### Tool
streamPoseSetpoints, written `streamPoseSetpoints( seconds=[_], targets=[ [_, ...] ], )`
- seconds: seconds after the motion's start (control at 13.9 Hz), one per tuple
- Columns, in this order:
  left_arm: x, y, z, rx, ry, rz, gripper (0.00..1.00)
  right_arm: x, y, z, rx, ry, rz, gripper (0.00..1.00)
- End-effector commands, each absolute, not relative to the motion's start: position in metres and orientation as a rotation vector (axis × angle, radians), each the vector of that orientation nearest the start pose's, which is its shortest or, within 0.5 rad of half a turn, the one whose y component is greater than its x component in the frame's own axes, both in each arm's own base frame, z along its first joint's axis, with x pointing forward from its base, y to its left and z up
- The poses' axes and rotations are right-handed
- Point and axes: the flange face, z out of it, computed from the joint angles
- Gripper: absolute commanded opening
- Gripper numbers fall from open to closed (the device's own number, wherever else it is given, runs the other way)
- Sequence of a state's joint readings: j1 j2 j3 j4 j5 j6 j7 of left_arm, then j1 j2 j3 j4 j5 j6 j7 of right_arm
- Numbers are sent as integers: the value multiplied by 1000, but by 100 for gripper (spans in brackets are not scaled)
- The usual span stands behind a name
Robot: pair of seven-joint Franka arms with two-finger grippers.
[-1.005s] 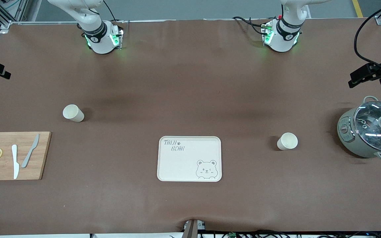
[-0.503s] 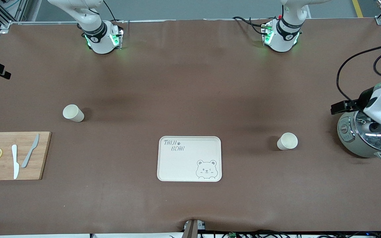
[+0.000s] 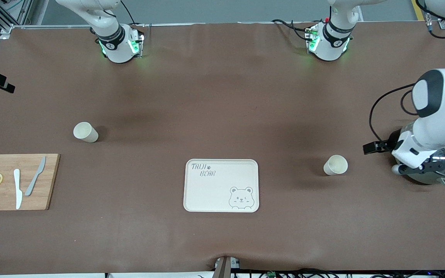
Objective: Place white IKEA cup upright on tray with both arms
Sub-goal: 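Reach the left gripper down to the white cup by the pot and grasp it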
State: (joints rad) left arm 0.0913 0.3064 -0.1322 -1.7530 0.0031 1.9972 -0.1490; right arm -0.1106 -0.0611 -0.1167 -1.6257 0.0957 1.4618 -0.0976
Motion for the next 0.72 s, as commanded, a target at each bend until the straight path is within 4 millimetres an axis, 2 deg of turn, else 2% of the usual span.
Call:
streamPoseSetpoints(
  seconds=[0.0,0.07,0.14,0.36,0.5,0.65],
  targets=[
    [628,-29,349,-3204,-235,51,100,519,-126,627,-2997,216,112,100],
    [630,-35,337,-3206,-236,50,100,519,-126,627,-2998,218,113,100],
    [632,-41,325,-3208,-229,55,95,519,-126,627,-2998,218,113,100],
    [635,-41,292,-3211,-234,68,75,522,-122,629,-3005,198,105,100],
    [637,-40,276,-3212,-236,71,71,524,-122,626,-3006,180,112,100],
    [639,-40,260,-3215,-241,68,68,527,-125,627,-3019,71,96,100]
  ],
)
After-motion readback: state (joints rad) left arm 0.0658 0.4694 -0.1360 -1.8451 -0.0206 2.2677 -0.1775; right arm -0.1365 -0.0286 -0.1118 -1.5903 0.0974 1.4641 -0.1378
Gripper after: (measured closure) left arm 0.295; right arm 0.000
